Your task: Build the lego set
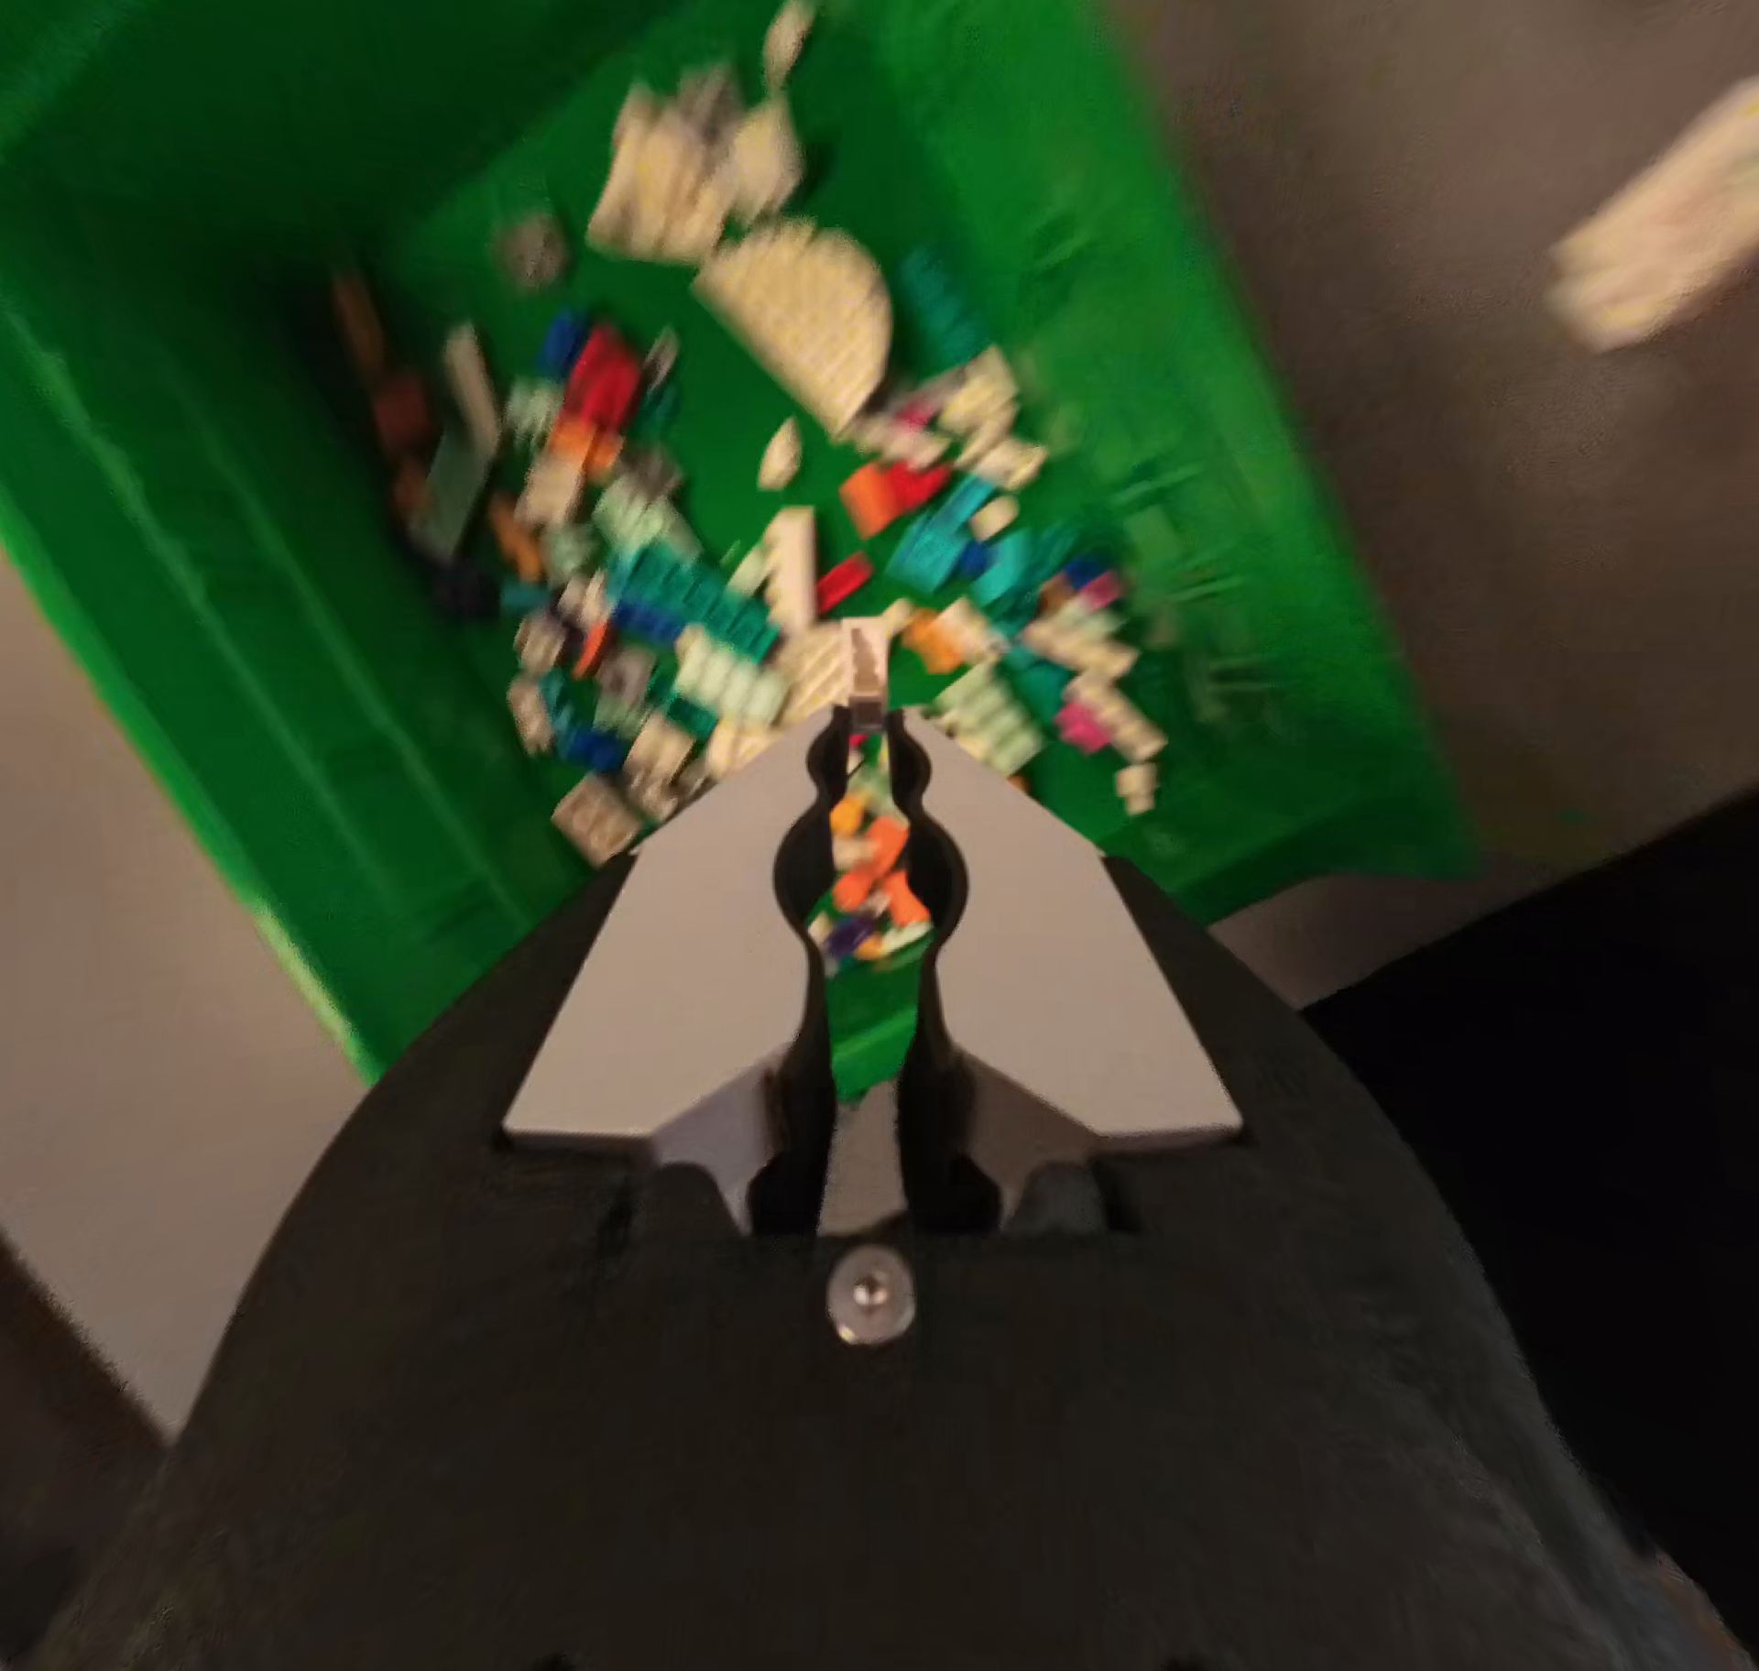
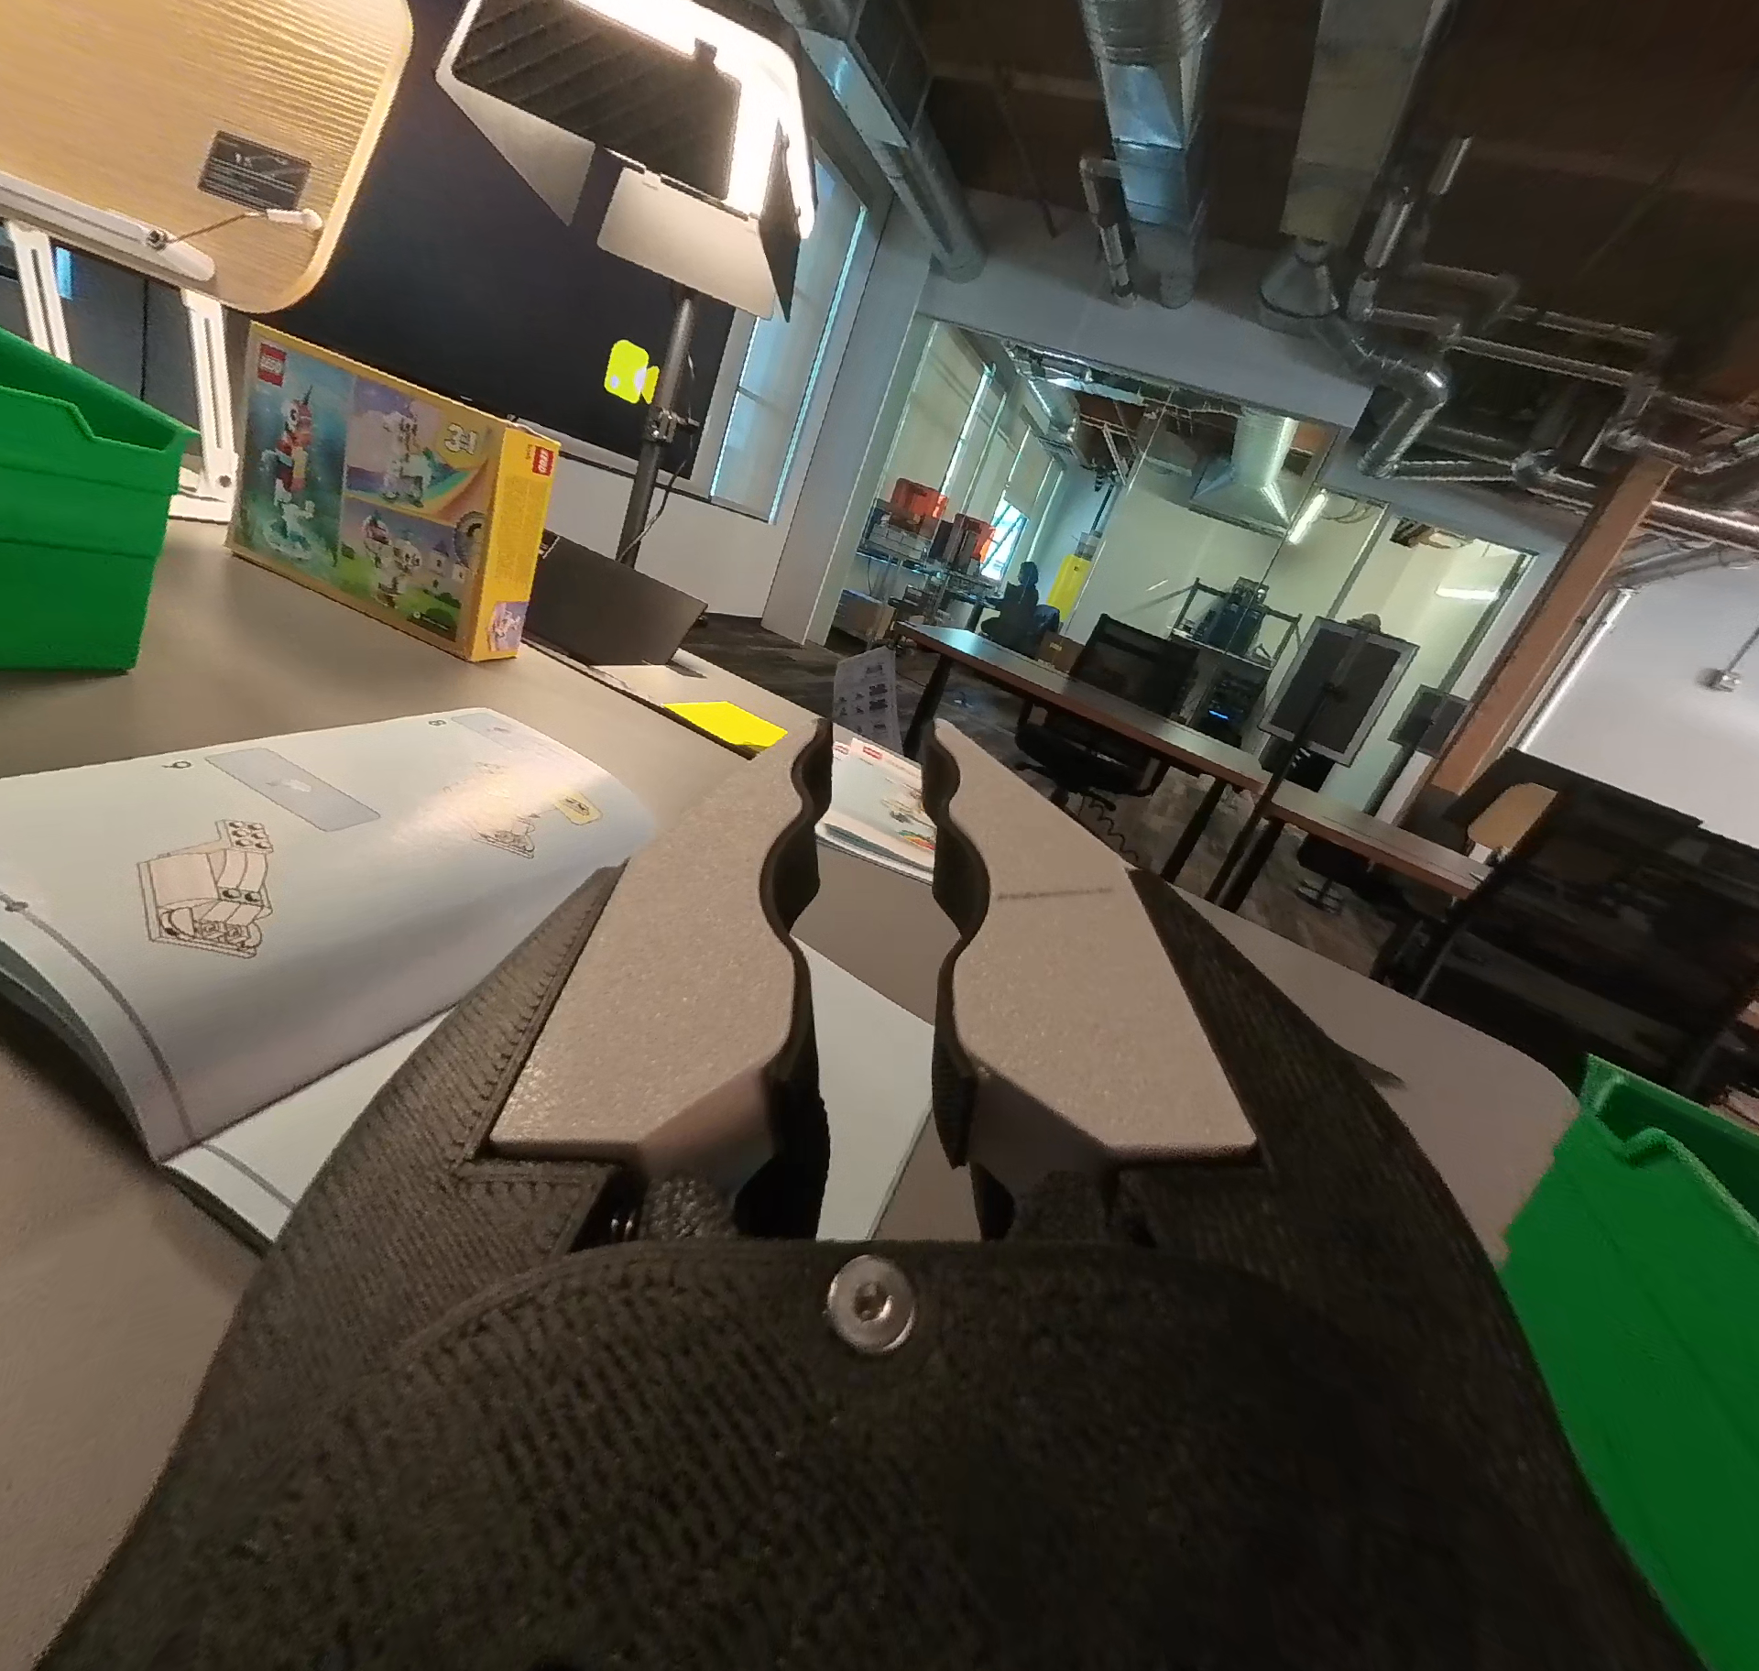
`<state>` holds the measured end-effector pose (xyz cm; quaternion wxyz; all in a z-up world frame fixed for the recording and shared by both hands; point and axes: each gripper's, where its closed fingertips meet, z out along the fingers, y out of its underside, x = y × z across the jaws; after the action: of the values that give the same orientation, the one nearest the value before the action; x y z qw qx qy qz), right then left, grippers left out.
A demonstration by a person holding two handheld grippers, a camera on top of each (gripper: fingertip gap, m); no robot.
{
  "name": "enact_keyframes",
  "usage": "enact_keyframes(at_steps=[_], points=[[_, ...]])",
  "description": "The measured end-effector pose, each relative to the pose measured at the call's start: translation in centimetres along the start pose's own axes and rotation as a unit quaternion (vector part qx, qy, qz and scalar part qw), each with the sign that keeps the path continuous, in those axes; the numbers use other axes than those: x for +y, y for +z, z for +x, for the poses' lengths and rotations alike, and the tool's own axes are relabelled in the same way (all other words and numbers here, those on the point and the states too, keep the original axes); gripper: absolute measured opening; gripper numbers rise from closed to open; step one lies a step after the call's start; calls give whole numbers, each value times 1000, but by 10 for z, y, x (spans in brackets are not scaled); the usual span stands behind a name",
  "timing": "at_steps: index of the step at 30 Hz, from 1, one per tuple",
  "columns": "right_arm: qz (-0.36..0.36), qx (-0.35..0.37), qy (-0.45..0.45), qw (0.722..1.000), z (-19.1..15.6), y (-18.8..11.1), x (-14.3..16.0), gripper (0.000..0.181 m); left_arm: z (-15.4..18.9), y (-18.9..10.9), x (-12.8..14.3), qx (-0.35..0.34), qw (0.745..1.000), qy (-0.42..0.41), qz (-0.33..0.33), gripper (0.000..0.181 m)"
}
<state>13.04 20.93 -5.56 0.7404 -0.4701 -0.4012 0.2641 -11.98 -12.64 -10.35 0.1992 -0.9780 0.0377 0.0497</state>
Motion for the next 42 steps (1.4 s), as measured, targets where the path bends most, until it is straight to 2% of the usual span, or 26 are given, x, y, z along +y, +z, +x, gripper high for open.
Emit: enact_keyframes(at_steps=[1,3,6,11,15,17,18,20,21,23,25,27,29,32,34,36,39,41,42], points=[[1,-3,0,1000,-1,0,0,16,19,-6,-15,21,999,32,37,7],[3,-9,-2,1000,-4,0,-1,16,49,-15,-40,43,992,57,105,7],[7,-13,-4,1000,-6,0,-3,16,108,-25,-69,119,973,70,183,6],[15,-31,-6,999,-14,1,-6,16,194,-37,-110,228,926,89,289,7],[33,-73,9,997,-33,-2,-17,17,225,-30,-147,256,888,80,374,6],[58,-140,54,987,-50,-13,-33,18,233,-27,-161,286,864,59,409,7],[72,-198,90,973,-66,-18,-44,18,236,-26,-166,307,851,50,423,7],[81,-320,164,929,-96,-35,-62,15,236,-22,-174,341,829,19,442,6],[79,-374,198,902,-108,-43,-68,9,236,-21,-176,355,819,5,450,6],[74,-472,294,828,-121,-60,-83,8,234,-17,-177,377,807,-20,454,6],[72,-516,375,767,-121,-66,-94,14,234,-13,-176,384,804,-28,453,6],[55,-542,414,730,-123,-71,-95,19,234,-7,-173,380,809,-25,448,6],[33,-566,427,705,-129,-76,-95,17,235,-4,-171,379,812,-19,444,6],[-12,-595,411,691,-144,-82,-85,15,238,-1,-169,378,815,-6,439,7],[-25,-616,413,670,-151,-88,-85,15,238,4,-168,374,821,-2,431,7],[-33,-622,414,664,-156,-90,-83,11,241,6,-166,385,820,7,425,7],[-46,-621,397,674,-159,-89,-77,6,242,12,-166,375,828,19,416,7],[-58,-620,374,687,-160,-91,-72,6,241,18,-161,358,843,29,400,7],[-67,-619,359,696,-162,-91,-69,6,239,20,-156,345,852,43,391,16]])
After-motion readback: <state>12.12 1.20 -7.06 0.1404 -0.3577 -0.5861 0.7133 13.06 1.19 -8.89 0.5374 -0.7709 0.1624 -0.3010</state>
